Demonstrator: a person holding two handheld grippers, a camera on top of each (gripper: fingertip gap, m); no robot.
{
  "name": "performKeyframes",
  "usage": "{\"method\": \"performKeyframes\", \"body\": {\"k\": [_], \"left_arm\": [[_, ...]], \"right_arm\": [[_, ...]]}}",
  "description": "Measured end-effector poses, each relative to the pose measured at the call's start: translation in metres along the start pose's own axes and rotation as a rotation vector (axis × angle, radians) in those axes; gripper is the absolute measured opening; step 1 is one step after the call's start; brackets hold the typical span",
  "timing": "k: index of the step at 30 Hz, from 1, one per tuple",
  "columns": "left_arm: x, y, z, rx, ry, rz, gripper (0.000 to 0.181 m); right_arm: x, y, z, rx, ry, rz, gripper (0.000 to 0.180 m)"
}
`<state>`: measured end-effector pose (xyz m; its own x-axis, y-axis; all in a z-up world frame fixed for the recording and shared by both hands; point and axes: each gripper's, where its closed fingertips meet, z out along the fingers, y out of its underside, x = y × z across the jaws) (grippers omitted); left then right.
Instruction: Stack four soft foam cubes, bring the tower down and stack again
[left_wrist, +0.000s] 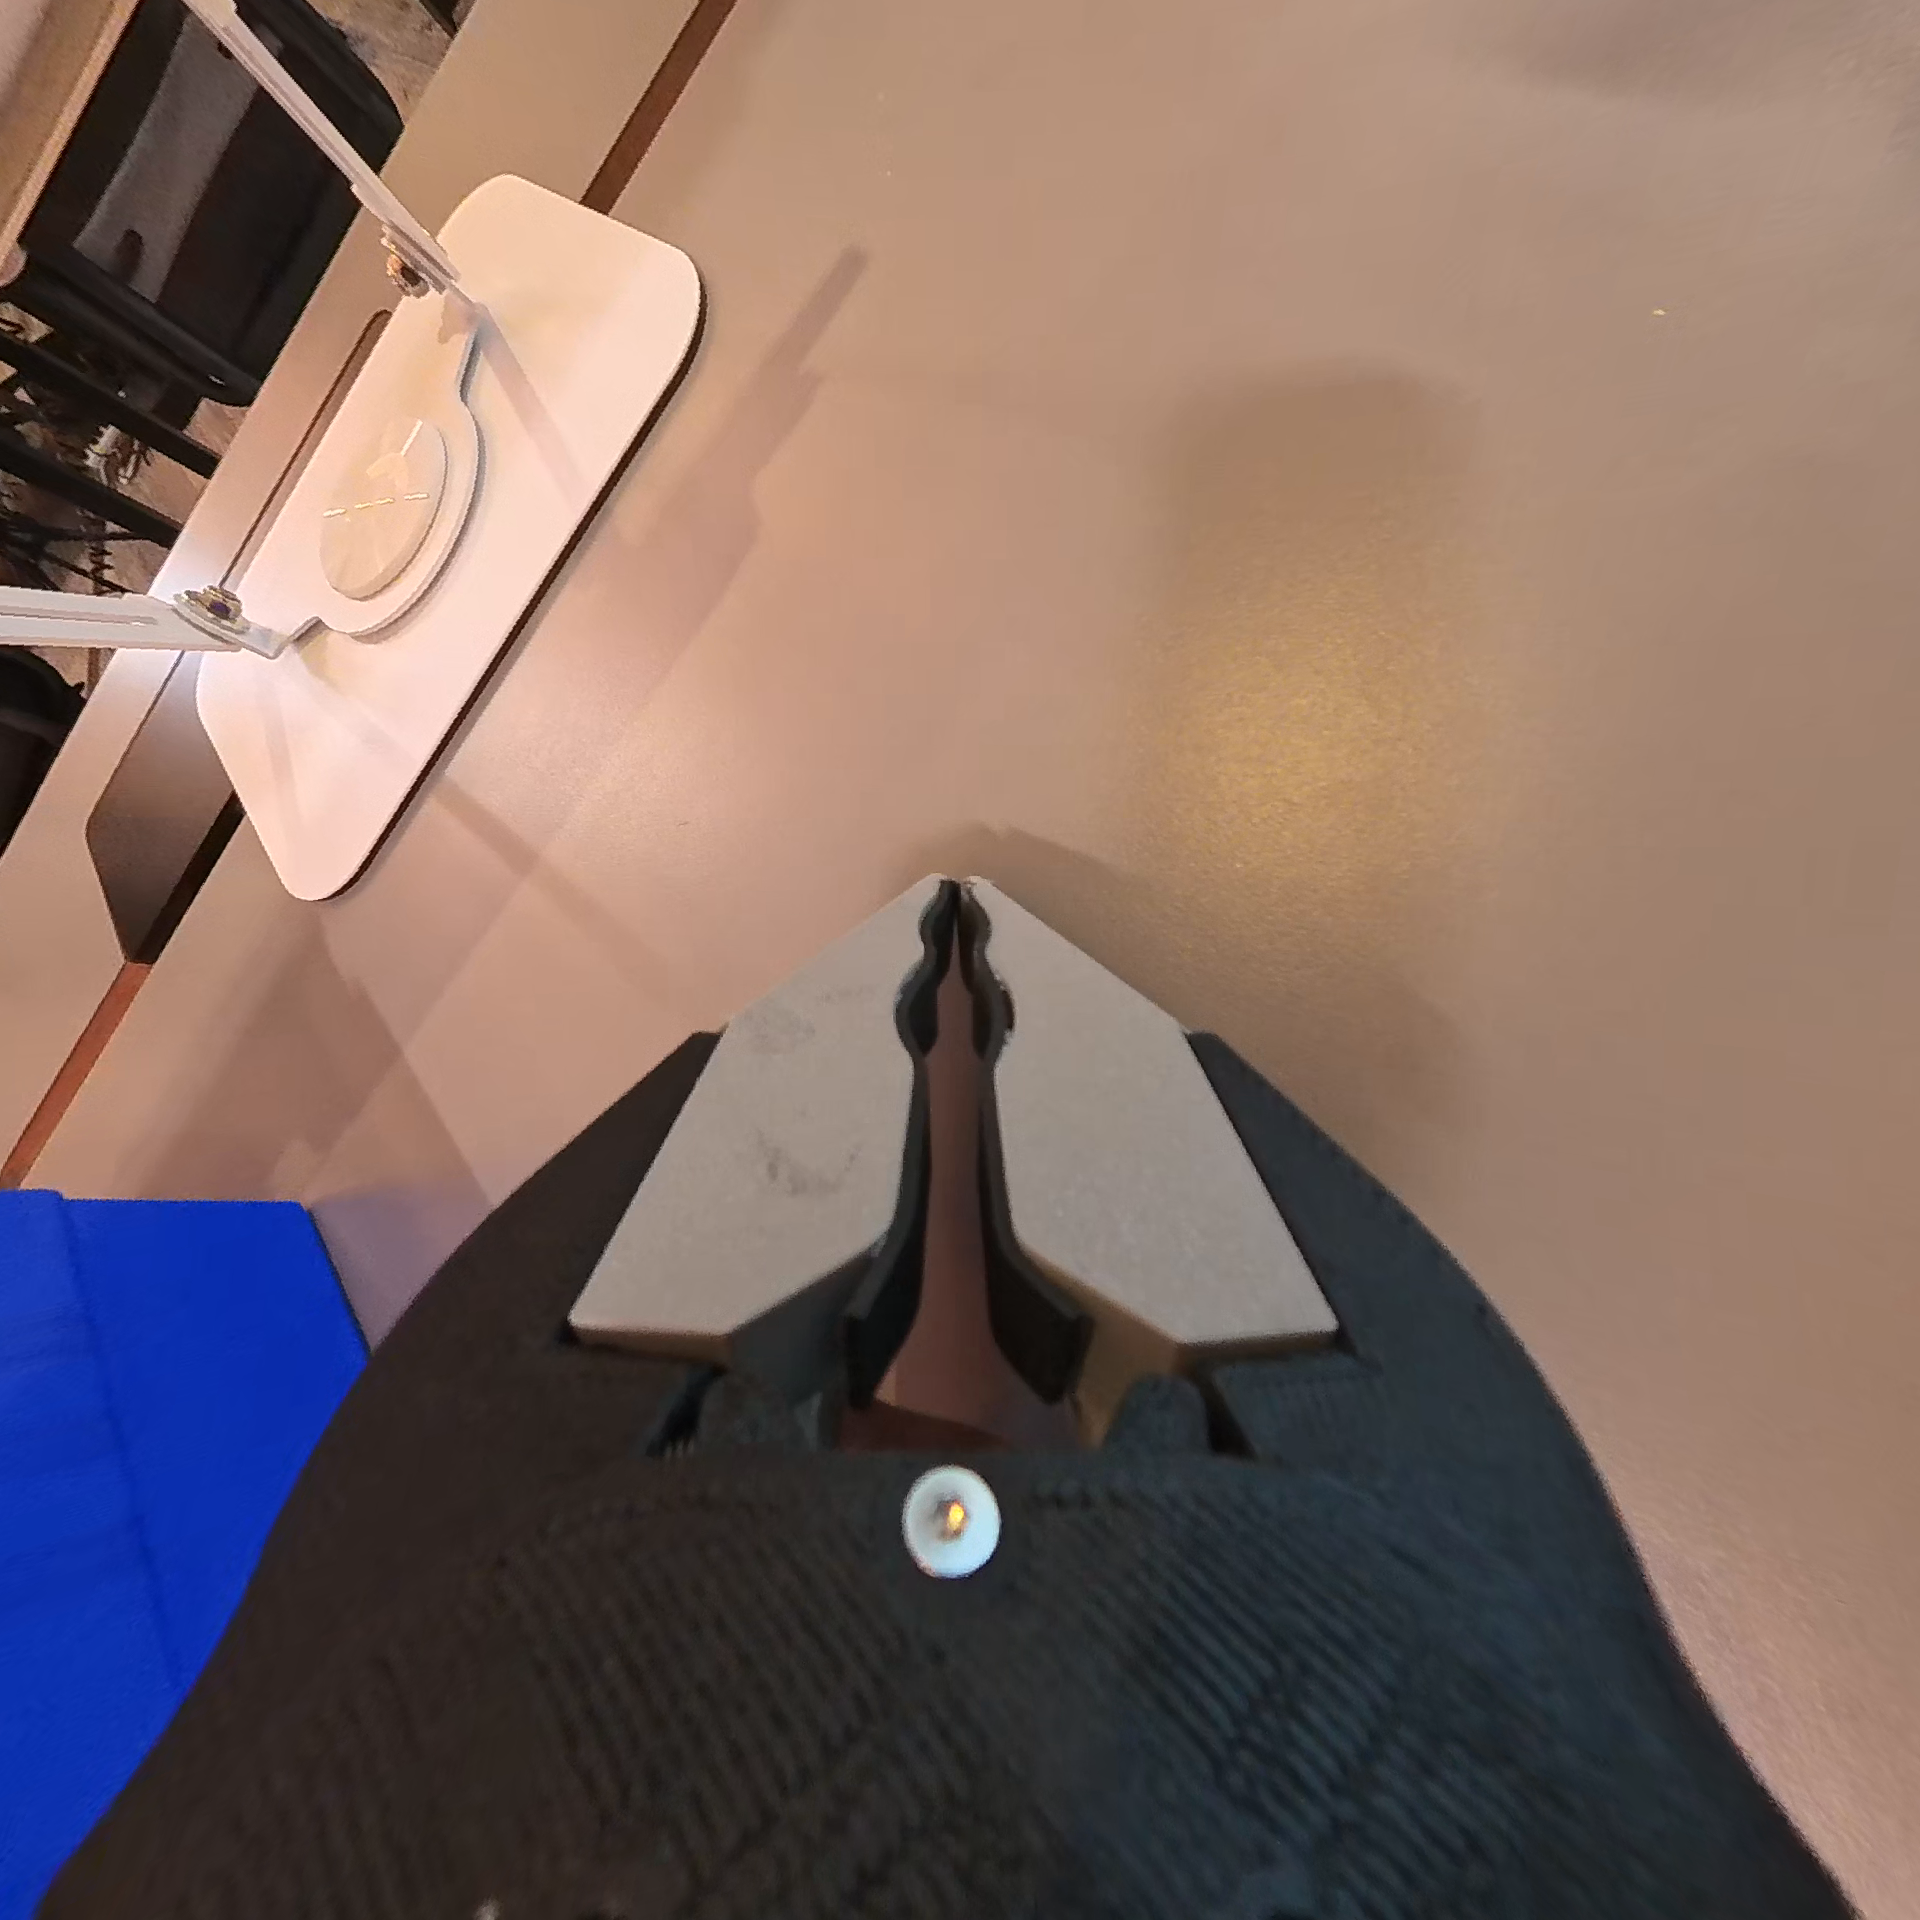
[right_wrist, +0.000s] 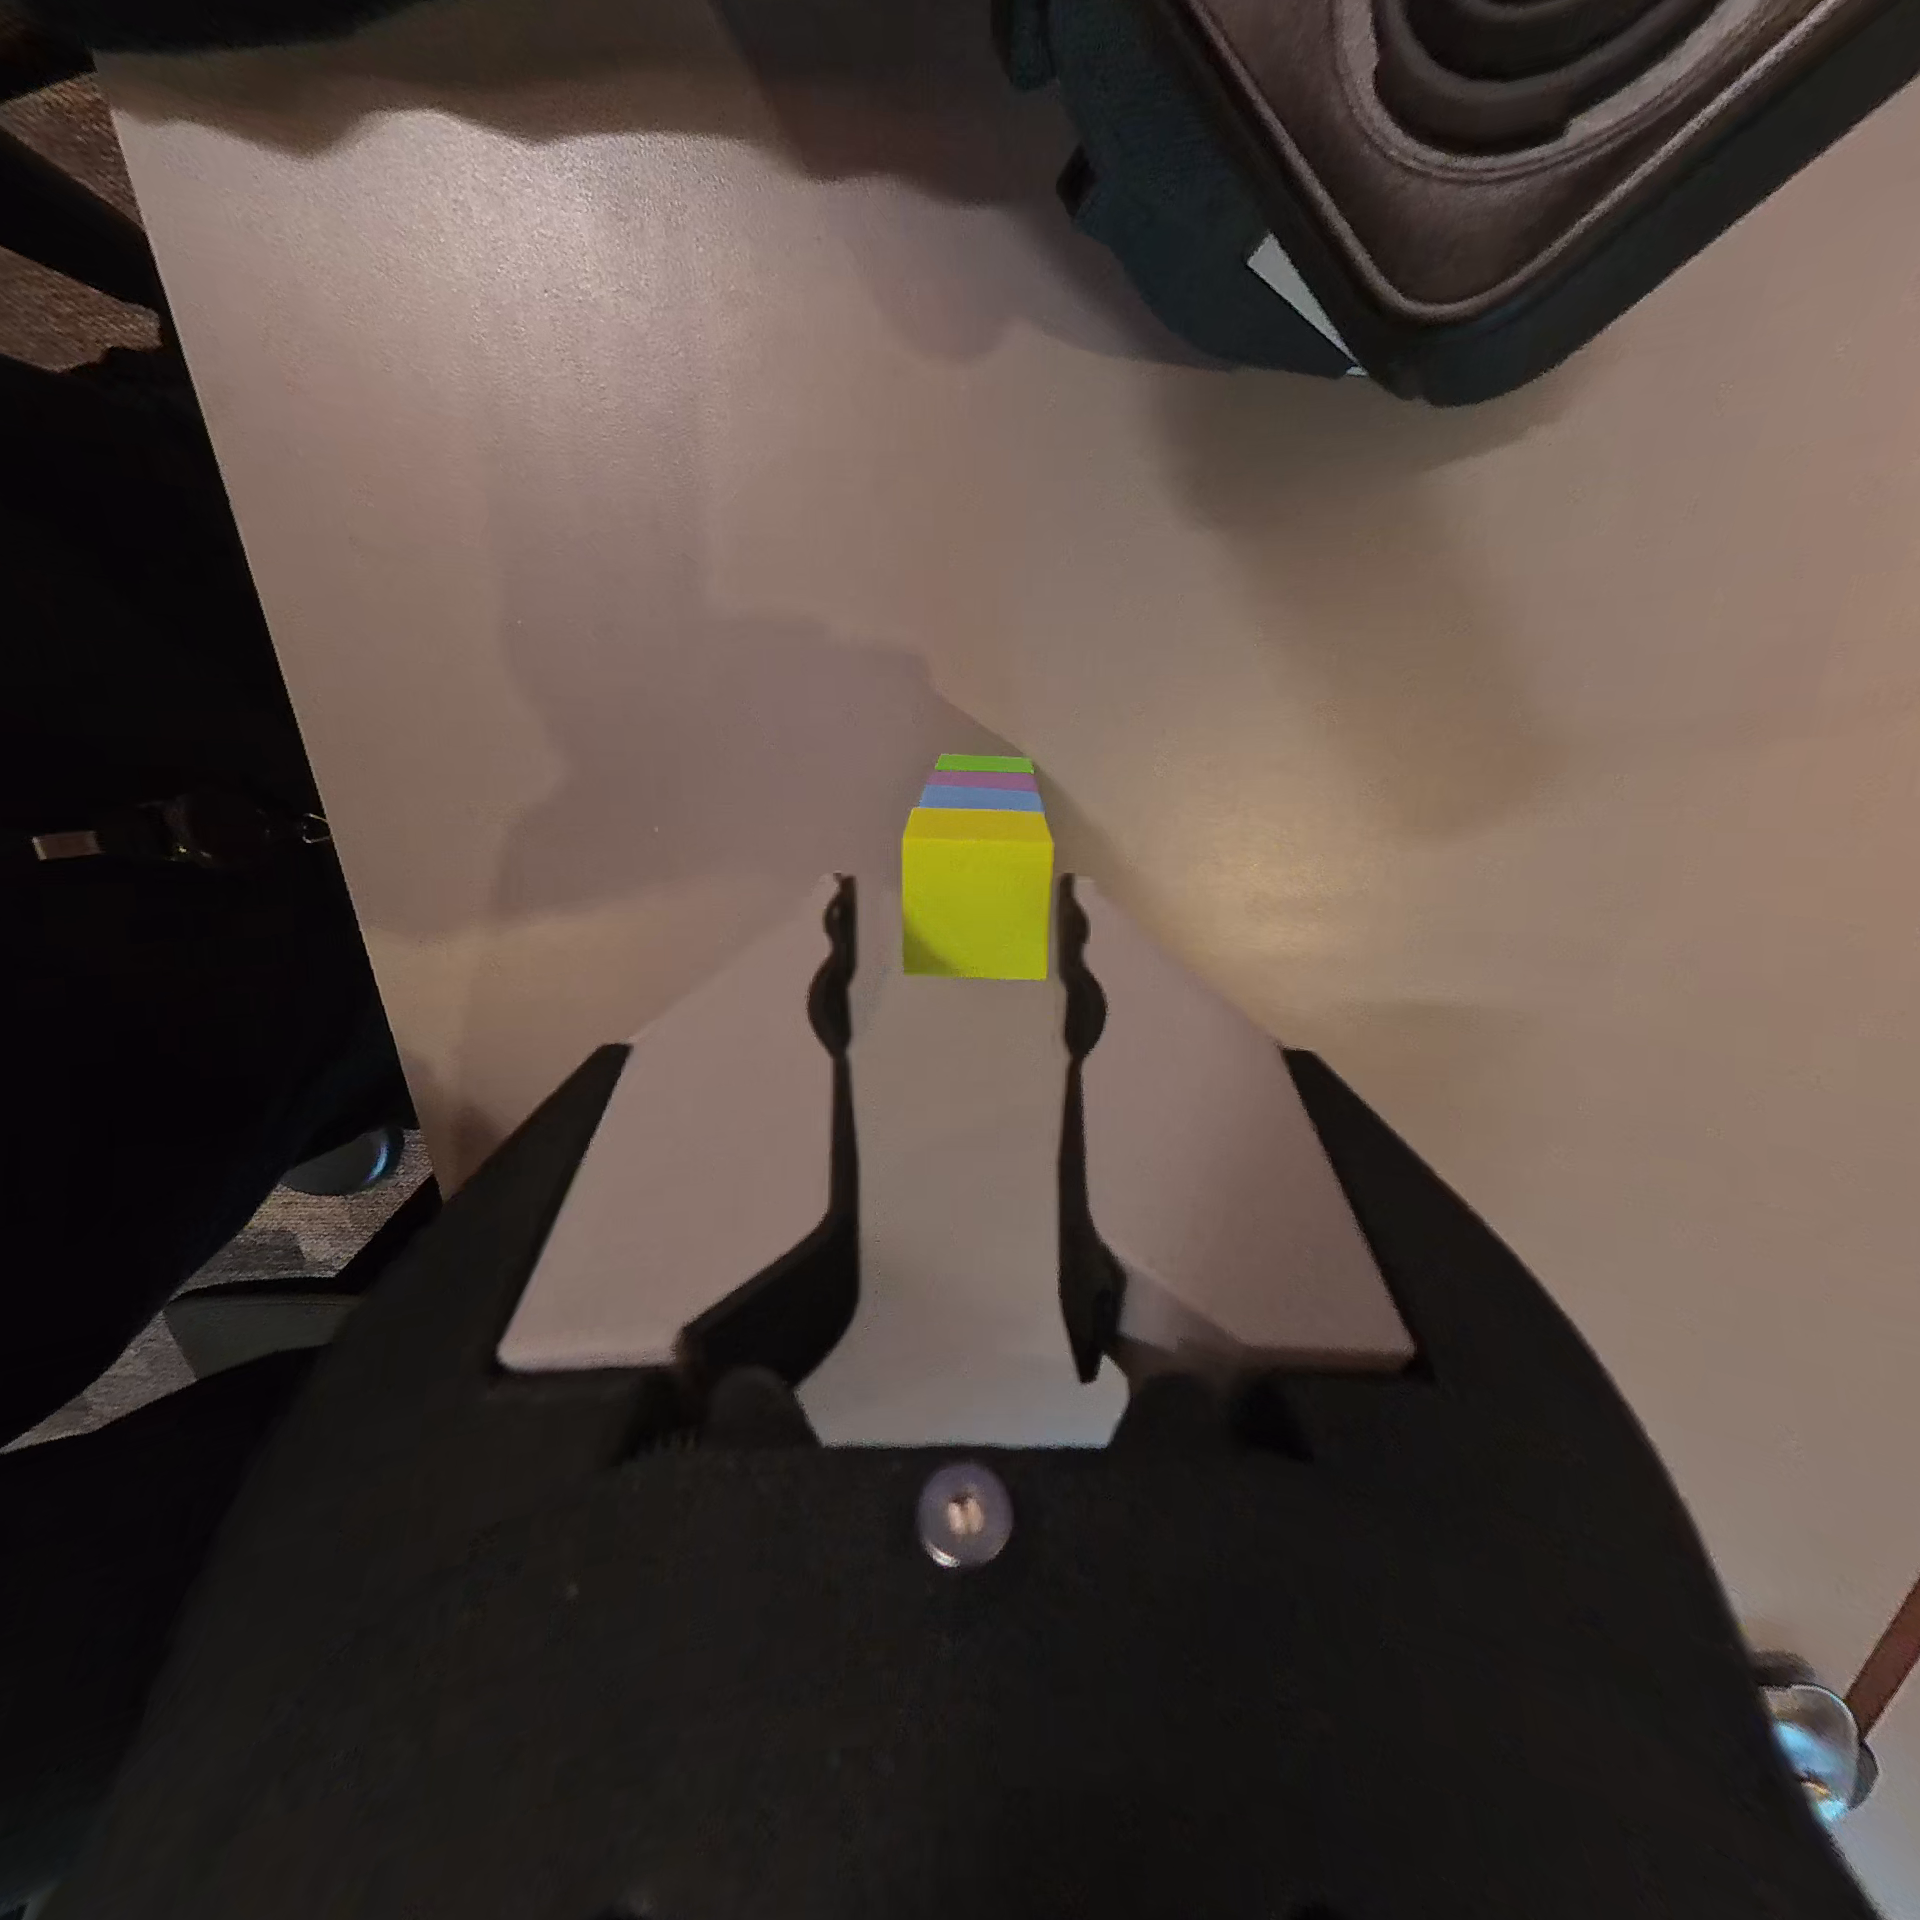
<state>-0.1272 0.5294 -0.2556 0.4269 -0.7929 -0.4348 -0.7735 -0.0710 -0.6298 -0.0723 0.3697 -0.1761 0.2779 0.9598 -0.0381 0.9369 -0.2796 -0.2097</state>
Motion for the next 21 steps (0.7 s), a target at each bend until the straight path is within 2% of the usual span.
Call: {"method": "performKeyframes", "body": {"k": [1,8,11,14,21], "left_arm": [[0.0,0.0,0.0,0.0,0.0,-0.001,0.0],[0.0,0.0,0.0,0.0,-0.001,0.0,0.0],[0.0,0.0,0.0,-0.002,-0.004,0.002,0.0],[0.0,0.0,0.0,-0.002,-0.007,0.006,0.0],[0.0,0.0,0.0,0.002,-0.001,-0.001,0.0]], "right_arm": [[0.0,0.0,0.0,0.002,0.003,0.0,0.044],[0.005,-0.001,-0.004,0.02,0.03,0.009,0.053],[0.013,-0.004,-0.017,0.079,0.074,0.016,0.053],[0.023,-0.012,-0.041,0.193,0.149,0.022,0.054],[0.05,-0.034,-0.117,0.613,0.336,0.12,0.049]]}}
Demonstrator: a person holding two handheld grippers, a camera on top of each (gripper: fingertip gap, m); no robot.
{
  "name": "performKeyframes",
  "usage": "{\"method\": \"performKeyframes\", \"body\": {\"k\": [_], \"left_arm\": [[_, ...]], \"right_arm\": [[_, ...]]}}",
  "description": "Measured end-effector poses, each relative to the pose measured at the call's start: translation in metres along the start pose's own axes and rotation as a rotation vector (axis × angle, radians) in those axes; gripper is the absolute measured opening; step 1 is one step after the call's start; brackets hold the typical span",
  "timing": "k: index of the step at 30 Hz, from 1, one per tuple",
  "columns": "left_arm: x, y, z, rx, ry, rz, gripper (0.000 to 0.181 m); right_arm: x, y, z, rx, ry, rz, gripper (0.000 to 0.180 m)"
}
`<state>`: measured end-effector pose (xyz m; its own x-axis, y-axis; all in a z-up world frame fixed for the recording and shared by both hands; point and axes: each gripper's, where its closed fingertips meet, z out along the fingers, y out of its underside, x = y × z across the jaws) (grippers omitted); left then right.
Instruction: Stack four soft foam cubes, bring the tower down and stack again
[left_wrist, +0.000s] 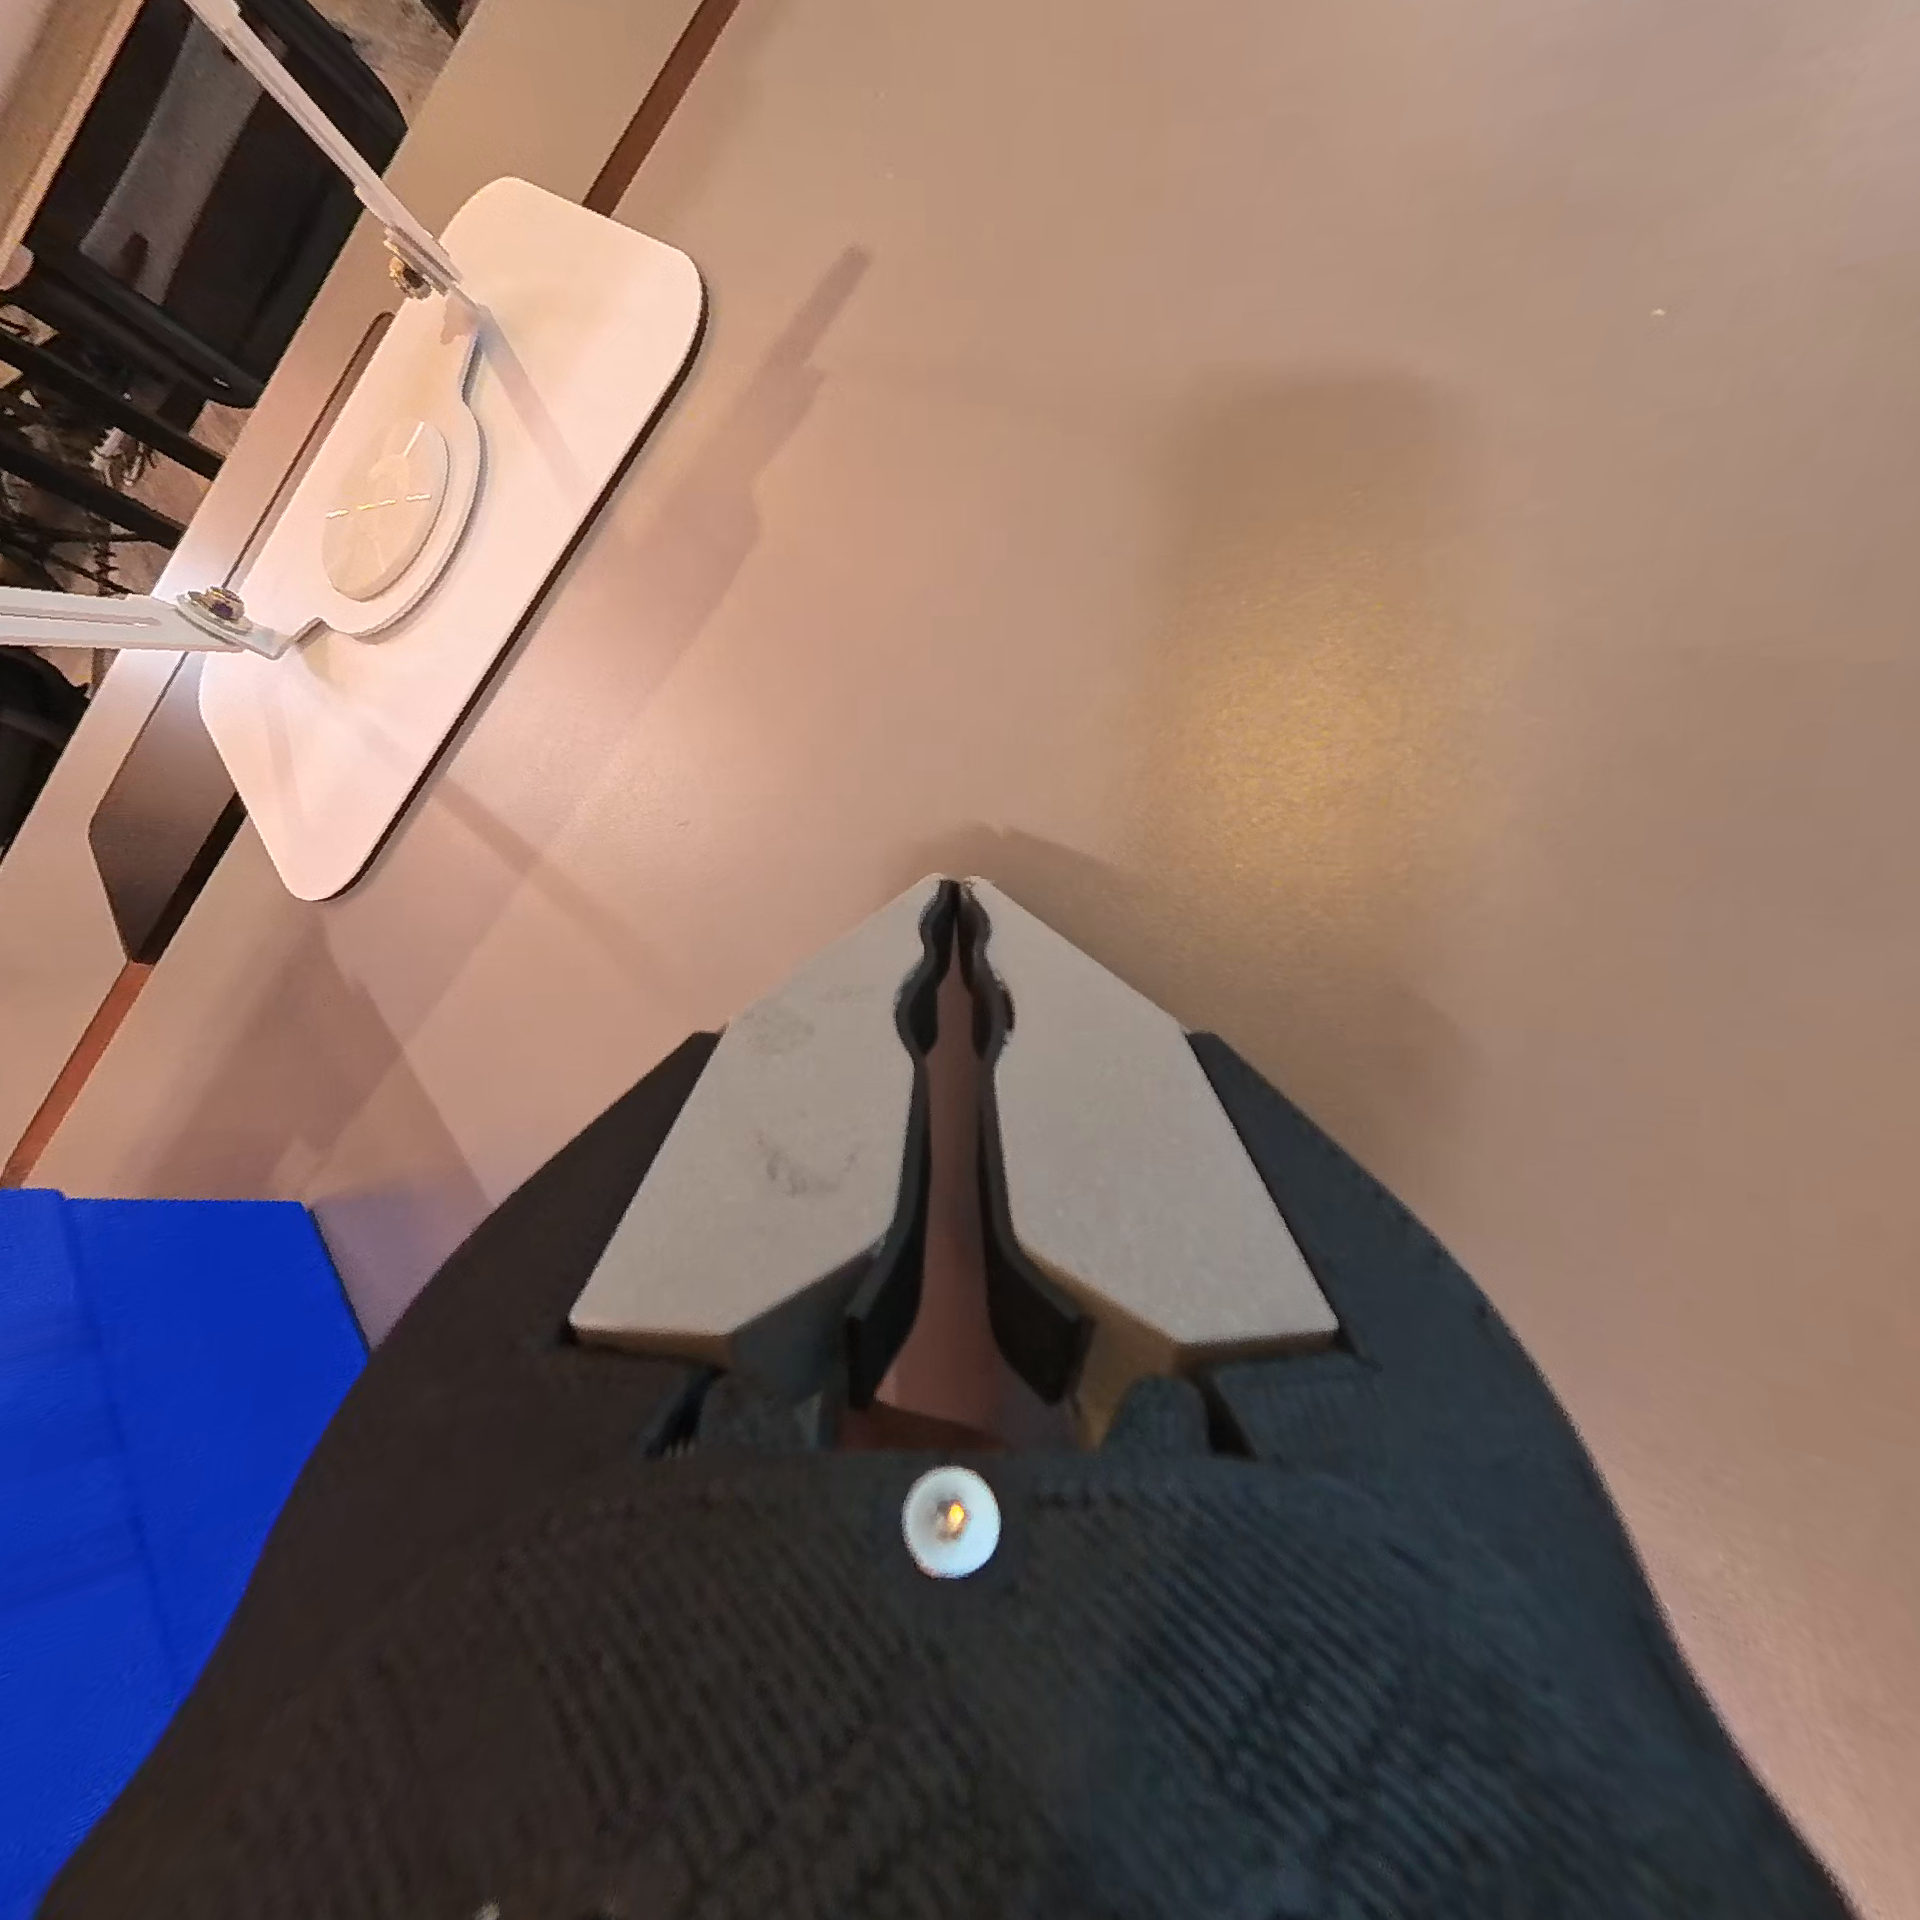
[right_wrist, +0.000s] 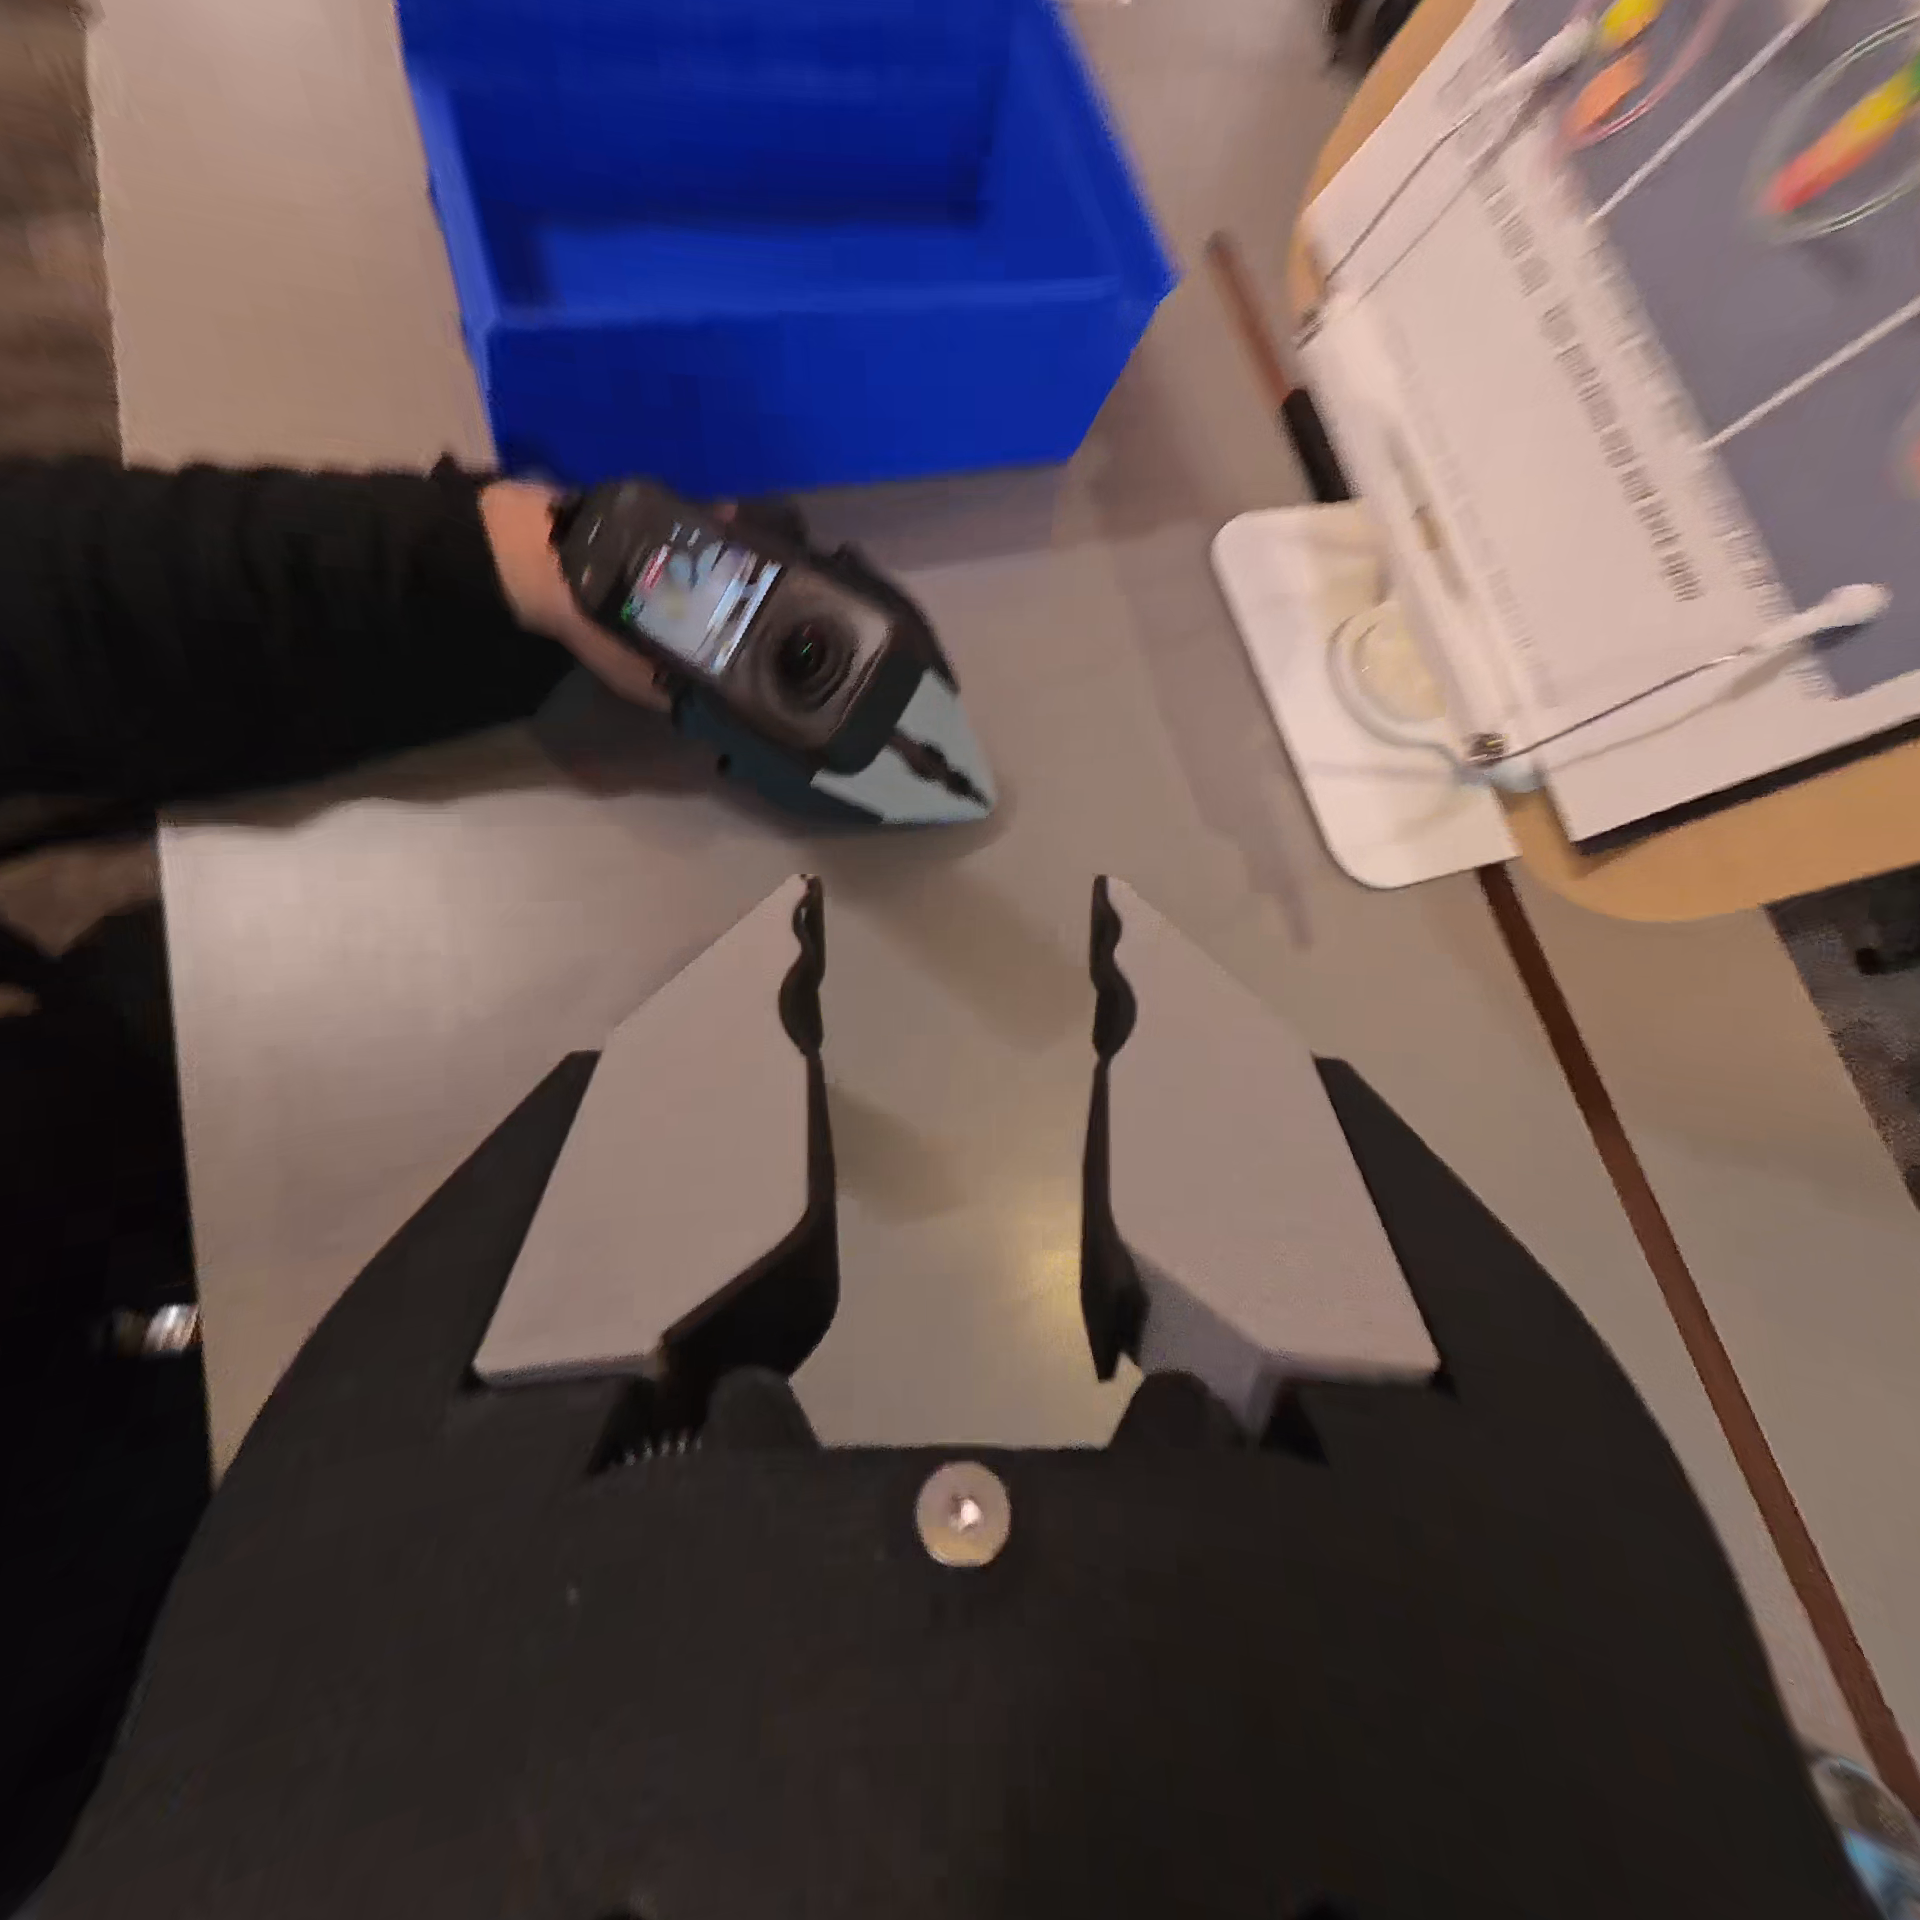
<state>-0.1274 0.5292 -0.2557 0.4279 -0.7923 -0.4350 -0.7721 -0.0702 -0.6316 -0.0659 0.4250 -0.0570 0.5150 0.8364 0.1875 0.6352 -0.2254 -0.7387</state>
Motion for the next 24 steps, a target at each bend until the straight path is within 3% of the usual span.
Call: {"method": "performKeyframes", "body": {"k": [4,8,13,16,24], "left_arm": [[0.0,0.0,0.0,0.006,0.013,-0.021,0.0],[0.0,0.0,0.0,0.008,0.016,-0.025,0.0],[0.0,0.0,0.0,0.011,0.013,-0.029,0.0],[0.0,0.0,0.0,0.014,0.018,-0.035,0.0],[0.003,0.0,-0.002,0.032,0.079,-0.082,0.0]], "right_arm": [[0.018,-0.004,-0.004,0.212,0.069,0.1,0.043],[0.012,0.031,-0.001,0.326,0.084,0.134,0.036],[-0.024,0.058,-0.005,0.538,-0.088,0.077,0.013],[-0.036,0.068,-0.004,0.577,-0.179,0.079,0.0],[-0.073,0.072,0.004,0.552,-0.357,0.017,0.0]]}}
